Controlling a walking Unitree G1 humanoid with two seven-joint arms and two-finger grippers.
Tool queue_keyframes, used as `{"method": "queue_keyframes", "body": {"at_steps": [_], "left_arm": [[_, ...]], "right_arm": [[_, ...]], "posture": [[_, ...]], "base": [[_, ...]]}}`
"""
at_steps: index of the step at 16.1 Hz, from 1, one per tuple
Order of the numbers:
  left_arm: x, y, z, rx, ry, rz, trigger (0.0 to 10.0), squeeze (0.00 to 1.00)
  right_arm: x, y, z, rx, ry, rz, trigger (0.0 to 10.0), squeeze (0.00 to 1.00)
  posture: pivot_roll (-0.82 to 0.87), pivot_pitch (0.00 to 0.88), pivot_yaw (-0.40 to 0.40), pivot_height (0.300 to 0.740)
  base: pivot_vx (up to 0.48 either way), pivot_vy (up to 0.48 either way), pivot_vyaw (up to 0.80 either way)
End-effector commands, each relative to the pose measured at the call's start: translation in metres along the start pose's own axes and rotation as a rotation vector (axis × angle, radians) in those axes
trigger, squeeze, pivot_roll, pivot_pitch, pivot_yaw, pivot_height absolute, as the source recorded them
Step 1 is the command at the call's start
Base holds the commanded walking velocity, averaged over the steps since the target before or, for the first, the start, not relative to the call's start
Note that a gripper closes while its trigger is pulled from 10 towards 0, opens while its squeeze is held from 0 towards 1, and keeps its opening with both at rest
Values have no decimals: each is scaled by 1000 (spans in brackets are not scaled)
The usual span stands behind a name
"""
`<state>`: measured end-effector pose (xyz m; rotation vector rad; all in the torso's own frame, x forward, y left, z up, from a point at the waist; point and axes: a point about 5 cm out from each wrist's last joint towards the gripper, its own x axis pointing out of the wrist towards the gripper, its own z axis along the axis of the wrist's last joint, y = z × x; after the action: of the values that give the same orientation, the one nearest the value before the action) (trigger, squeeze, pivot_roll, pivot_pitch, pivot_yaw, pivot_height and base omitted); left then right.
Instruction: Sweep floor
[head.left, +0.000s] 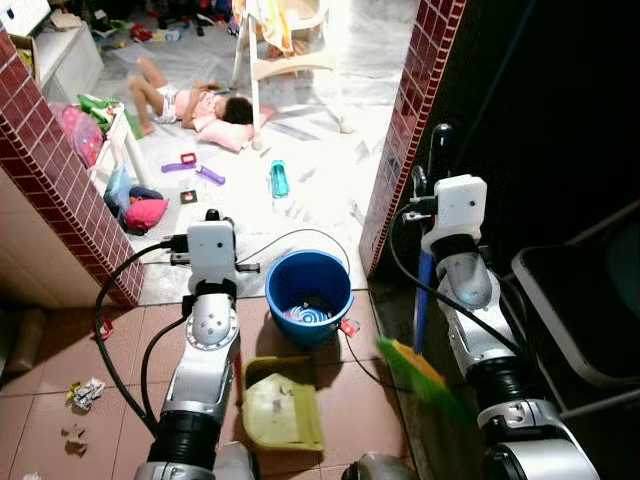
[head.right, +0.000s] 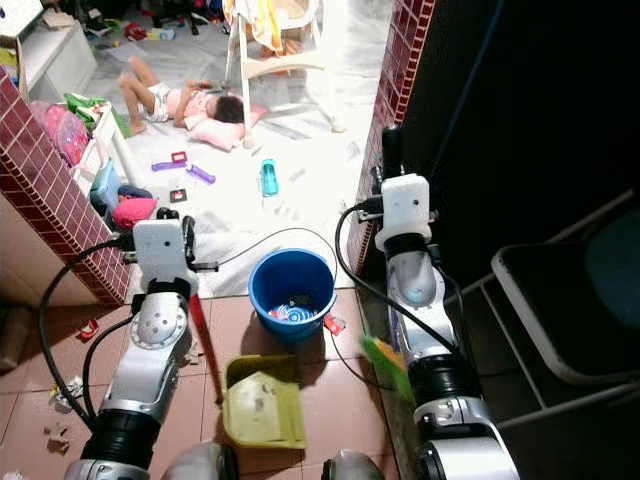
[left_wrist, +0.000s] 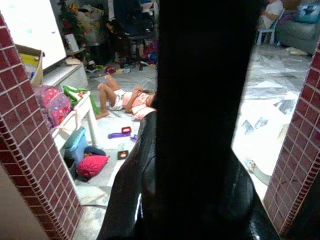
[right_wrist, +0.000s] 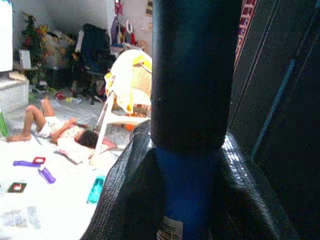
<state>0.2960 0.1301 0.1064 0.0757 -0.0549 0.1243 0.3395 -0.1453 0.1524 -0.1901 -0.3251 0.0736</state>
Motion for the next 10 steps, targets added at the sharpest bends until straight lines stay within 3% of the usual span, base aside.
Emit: {"method": "queue_keyframes", "body": {"at_steps": [1, 6, 10], "left_arm": [[0, 1, 12, 1, -45, 7, 10000, 0], [-13, 8, 17, -1, -41, 27, 10000, 0], [-23, 13, 18, 3, -14, 35, 10000, 0]], "right_arm": [[10, -1, 16, -16, -91, 20, 10000, 0], [9, 12, 24, 40, -206, 141, 10000, 0], [19, 19, 31, 77, -243, 166, 10000, 0]], "posture": [[-56, 99, -24, 740], [-13, 170, -24, 740], [16, 214, -16, 740]], "base": [[0, 0, 0], [0, 0, 0], [0, 0, 0]]}}
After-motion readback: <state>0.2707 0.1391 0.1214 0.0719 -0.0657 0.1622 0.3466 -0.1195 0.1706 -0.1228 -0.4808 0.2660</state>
